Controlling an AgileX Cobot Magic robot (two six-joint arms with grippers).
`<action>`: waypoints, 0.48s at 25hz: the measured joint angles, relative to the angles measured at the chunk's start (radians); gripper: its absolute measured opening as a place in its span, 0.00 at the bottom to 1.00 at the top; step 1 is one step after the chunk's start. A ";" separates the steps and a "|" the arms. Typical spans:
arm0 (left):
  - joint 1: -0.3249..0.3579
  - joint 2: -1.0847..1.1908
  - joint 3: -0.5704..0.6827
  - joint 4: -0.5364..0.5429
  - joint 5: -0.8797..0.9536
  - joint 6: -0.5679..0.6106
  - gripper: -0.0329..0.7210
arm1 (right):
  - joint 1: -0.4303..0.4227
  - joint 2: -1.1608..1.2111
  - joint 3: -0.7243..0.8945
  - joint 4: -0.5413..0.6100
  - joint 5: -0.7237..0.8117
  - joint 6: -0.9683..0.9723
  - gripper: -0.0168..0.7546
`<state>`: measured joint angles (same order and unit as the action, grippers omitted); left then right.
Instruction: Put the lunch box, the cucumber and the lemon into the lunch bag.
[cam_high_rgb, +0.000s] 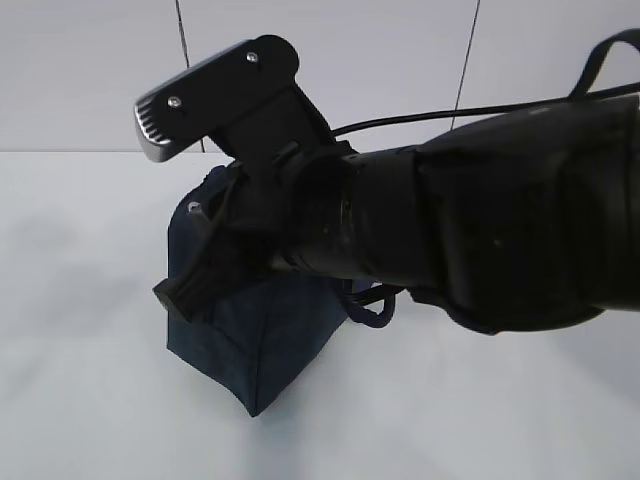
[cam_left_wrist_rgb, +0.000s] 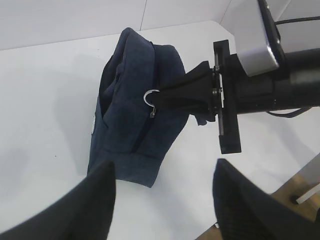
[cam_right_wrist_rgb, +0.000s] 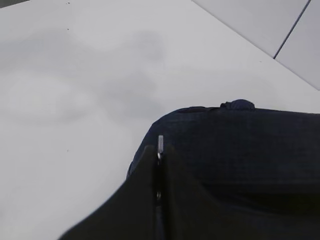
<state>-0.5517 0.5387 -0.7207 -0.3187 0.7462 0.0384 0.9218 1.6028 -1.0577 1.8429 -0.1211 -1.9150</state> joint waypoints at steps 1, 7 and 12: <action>0.000 0.000 0.000 0.000 0.000 0.000 0.61 | 0.000 0.000 0.004 0.000 0.003 0.007 0.05; 0.000 0.000 0.000 0.000 0.002 0.000 0.61 | 0.000 -0.002 0.028 0.000 0.021 0.019 0.05; 0.000 0.000 0.000 0.000 0.017 0.000 0.61 | 0.000 -0.002 0.028 -0.002 0.029 0.019 0.05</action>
<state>-0.5517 0.5387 -0.7207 -0.3187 0.7633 0.0384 0.9218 1.6013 -1.0301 1.8411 -0.0922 -1.8964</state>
